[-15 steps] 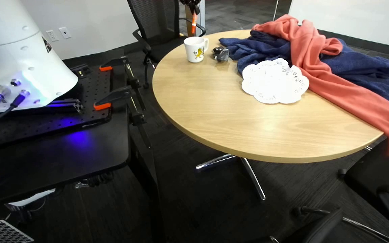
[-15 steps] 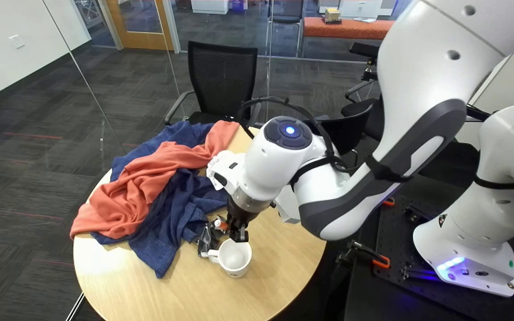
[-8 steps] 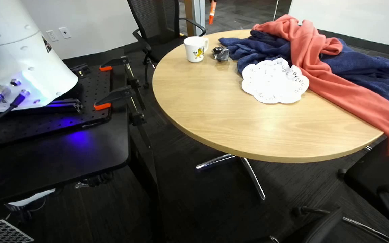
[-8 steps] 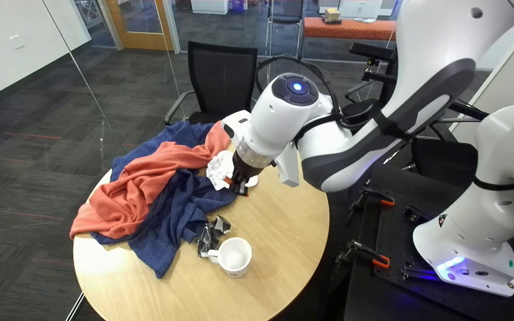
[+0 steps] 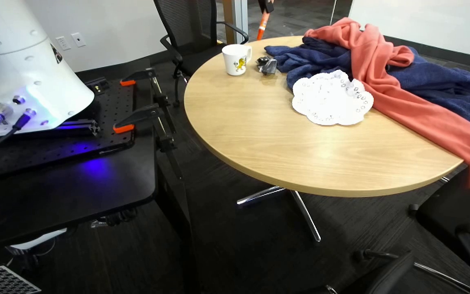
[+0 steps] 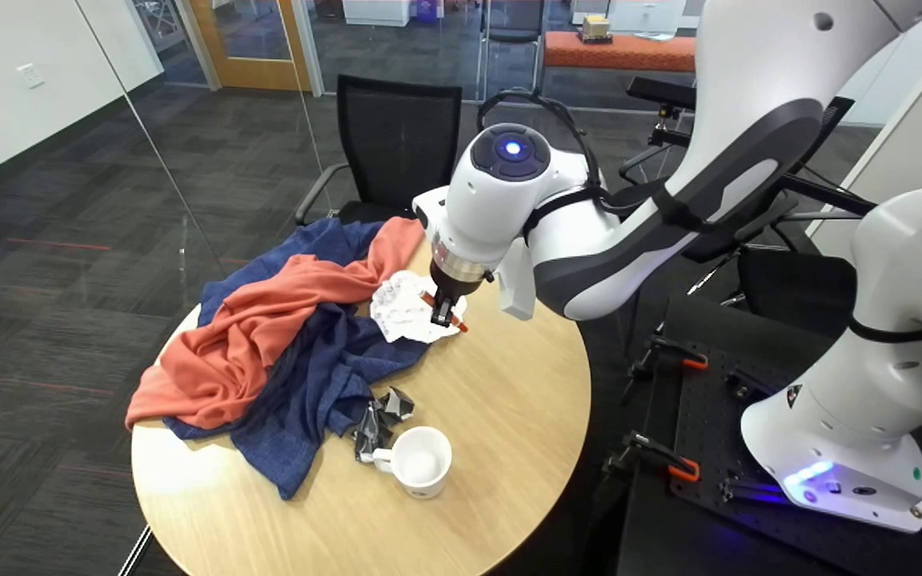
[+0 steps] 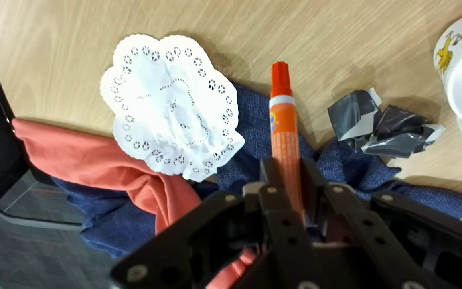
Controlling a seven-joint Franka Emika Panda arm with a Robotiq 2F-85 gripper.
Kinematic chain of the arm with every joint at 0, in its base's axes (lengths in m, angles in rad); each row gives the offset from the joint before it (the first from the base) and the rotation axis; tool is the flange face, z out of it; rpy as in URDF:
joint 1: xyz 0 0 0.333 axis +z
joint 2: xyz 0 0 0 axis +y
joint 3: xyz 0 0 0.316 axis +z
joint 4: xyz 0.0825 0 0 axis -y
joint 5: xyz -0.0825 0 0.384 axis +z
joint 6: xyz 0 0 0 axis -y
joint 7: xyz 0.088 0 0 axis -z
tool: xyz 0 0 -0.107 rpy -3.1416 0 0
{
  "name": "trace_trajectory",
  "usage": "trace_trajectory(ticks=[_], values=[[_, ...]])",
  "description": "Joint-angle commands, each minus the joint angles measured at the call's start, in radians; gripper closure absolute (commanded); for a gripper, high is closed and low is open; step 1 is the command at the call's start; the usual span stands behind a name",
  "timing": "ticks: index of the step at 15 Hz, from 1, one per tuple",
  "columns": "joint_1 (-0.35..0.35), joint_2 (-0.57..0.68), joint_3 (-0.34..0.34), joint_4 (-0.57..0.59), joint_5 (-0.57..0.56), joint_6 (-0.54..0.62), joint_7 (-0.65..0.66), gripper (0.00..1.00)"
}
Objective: Remove the marker from the mug cup and place it on the table
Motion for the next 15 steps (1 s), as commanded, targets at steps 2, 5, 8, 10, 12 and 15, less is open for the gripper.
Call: trace_trajectory(ticks=[2, 5, 8, 10, 12, 15], values=[[-0.015, 0.075, 0.018, 0.037, 0.085, -0.057, -0.002, 0.95], [-0.189, 0.133, 0.181, 0.061, 0.072, -0.051, 0.013, 0.95], [-0.260, 0.206, 0.238, 0.090, 0.095, -0.048, 0.007, 0.95], [-0.275, 0.245, 0.245, 0.109, 0.106, -0.064, 0.017, 0.95], [-0.273, 0.278, 0.233, 0.125, 0.118, -0.080, 0.032, 0.95], [-0.280, 0.313, 0.229, 0.137, 0.151, -0.099, 0.046, 0.95]])
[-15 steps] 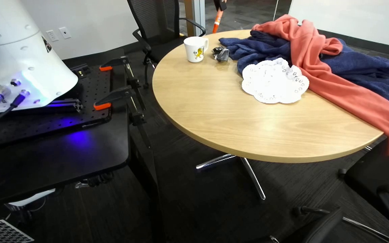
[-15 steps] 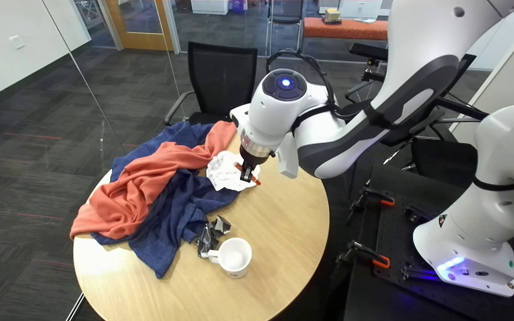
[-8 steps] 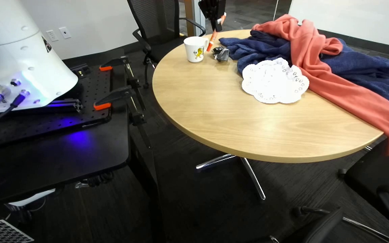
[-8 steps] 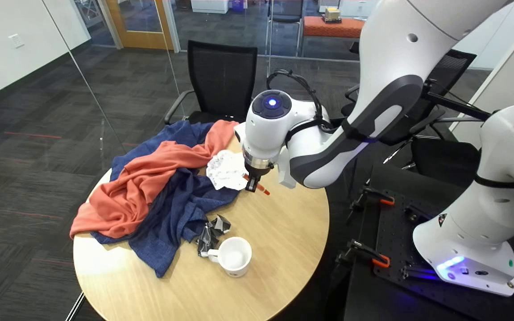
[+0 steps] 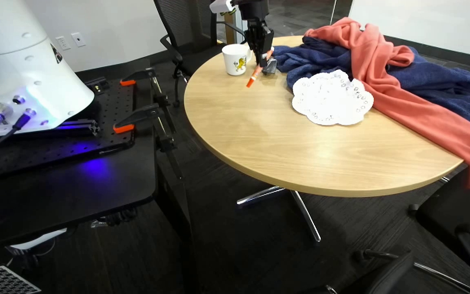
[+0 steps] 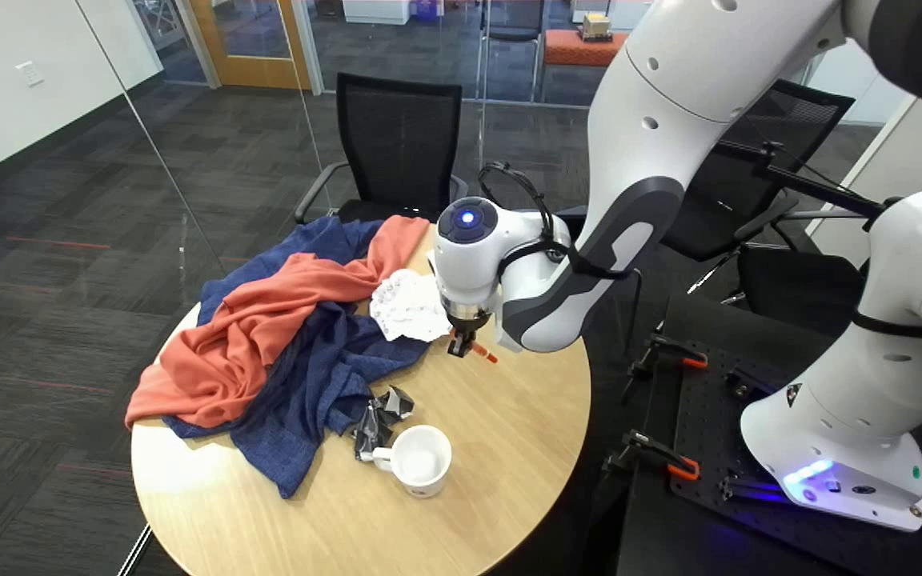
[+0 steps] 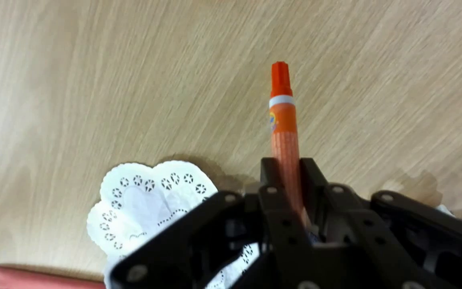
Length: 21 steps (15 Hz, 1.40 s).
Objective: Remove the marker from the mug cup and place it on the table
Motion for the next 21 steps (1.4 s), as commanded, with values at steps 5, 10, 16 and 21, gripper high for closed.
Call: trace_trajectory(ticks=[5, 10, 16, 21], values=[[-0.047, 0.064, 0.015, 0.025, 0.102, -0.063, 0.022, 0.95], [-0.188, 0.081, 0.146, -0.001, 0.285, 0.016, -0.056, 0.95], [-0.296, 0.127, 0.253, 0.013, 0.469, 0.038, -0.105, 0.95], [-0.280, 0.126, 0.234, 0.011, 0.491, 0.040, -0.090, 0.49]])
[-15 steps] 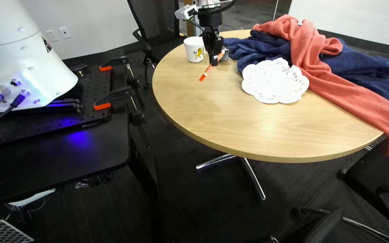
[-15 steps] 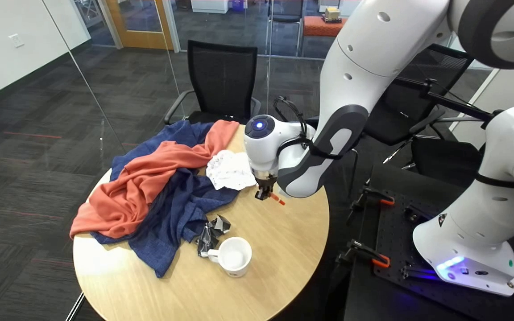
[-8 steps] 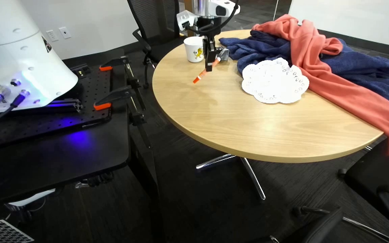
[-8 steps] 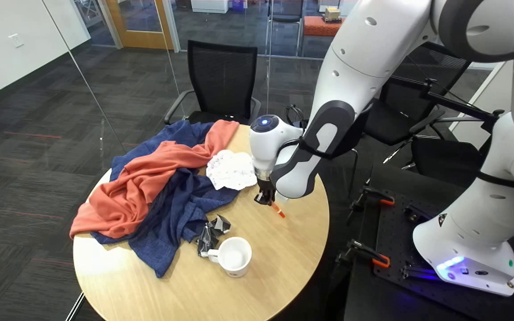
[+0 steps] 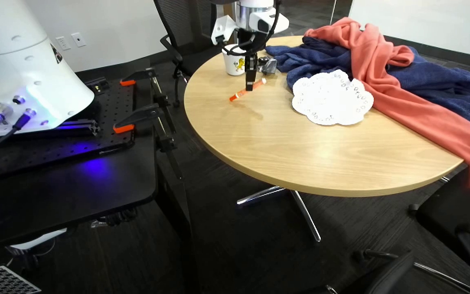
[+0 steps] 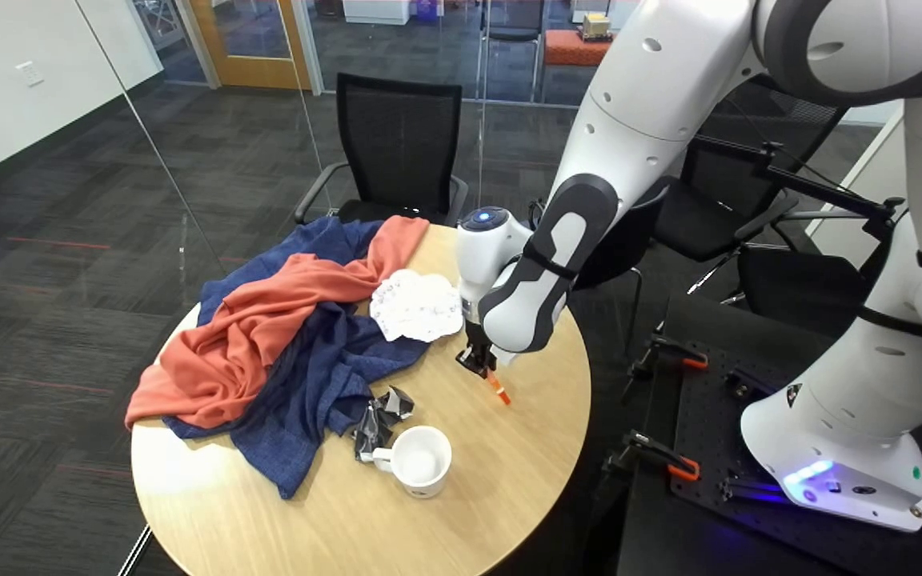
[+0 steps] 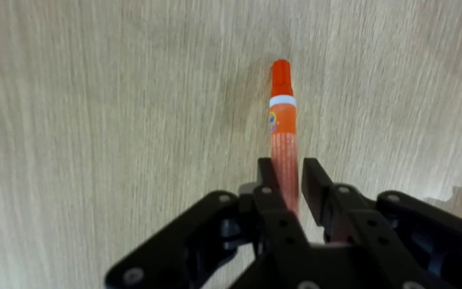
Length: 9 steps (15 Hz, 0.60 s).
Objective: Remove the marker from the mug cup and place it on the table
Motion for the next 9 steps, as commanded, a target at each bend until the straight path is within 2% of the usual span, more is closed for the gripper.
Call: trace_trajectory(ticks=[1, 6, 7, 9], values=[[0.017, 0.000, -0.014, -0.006, 0.012, 0.032, -0.002, 0.42], [0.120, -0.049, -0.099, -0.057, -0.028, 0.155, 0.033, 0.05], [0.144, -0.057, -0.120, -0.066, -0.032, 0.178, 0.034, 0.00], [0.196, -0.076, -0.163, -0.089, -0.035, 0.214, 0.034, 0.00]])
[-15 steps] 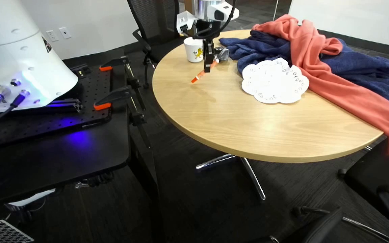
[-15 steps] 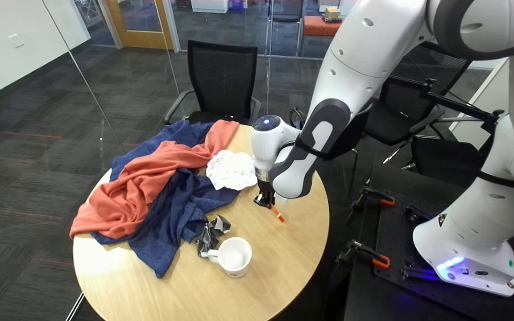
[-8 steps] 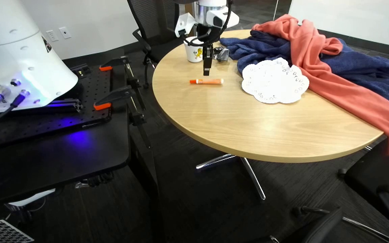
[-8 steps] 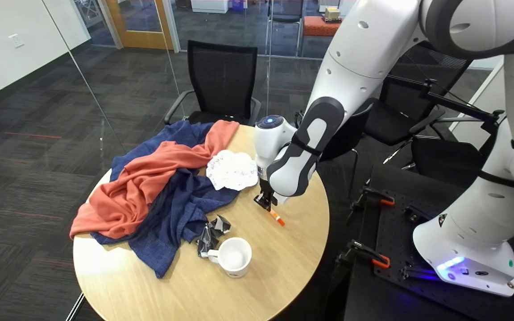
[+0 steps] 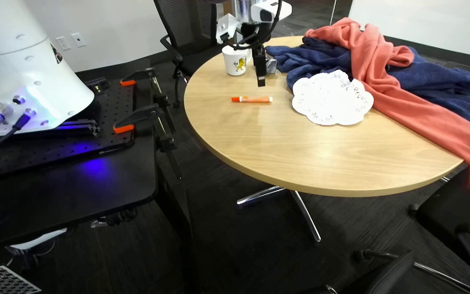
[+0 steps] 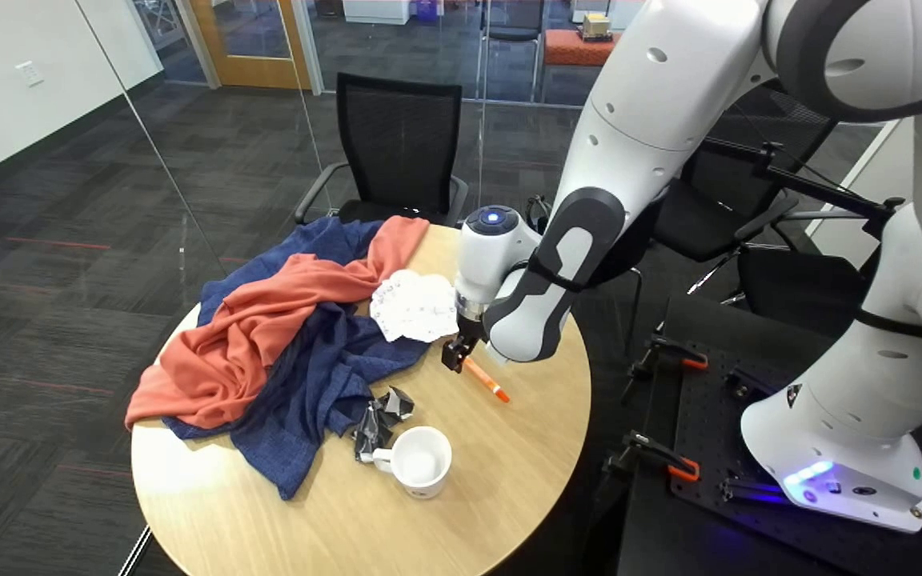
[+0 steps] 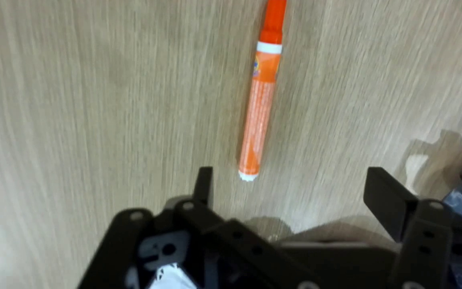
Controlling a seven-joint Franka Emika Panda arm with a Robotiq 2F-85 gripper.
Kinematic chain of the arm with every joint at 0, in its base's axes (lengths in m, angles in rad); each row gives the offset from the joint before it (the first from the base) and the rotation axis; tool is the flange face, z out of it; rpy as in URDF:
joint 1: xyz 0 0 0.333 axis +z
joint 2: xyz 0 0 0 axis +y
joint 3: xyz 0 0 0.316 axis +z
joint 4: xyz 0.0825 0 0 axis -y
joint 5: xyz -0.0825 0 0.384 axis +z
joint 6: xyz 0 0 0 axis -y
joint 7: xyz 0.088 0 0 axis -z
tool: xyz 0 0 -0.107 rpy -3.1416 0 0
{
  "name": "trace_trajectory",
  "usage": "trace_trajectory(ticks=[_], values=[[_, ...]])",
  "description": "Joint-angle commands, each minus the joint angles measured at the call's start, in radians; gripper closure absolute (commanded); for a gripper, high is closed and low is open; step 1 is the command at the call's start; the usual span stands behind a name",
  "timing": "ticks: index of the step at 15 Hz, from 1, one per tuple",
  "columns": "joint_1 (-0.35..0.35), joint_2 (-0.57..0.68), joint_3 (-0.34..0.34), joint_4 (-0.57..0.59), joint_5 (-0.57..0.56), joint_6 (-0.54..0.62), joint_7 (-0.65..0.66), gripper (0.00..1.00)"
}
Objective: Remove the marker from the mug cup and place it on the table
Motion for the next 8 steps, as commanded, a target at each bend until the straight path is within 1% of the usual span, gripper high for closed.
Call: trace_trajectory(ticks=[1, 3, 4, 6, 8], values=[[0.099, -0.072, -0.082, -0.074, -0.024, 0.069, 0.030, 0.00], [0.146, -0.087, -0.118, -0.093, -0.025, 0.096, 0.026, 0.00], [0.095, -0.034, -0.077, -0.037, -0.008, 0.065, 0.002, 0.00], [0.123, -0.050, -0.096, -0.052, -0.011, 0.072, 0.003, 0.00], [0.127, -0.055, -0.097, -0.056, -0.011, 0.073, 0.004, 0.00]])
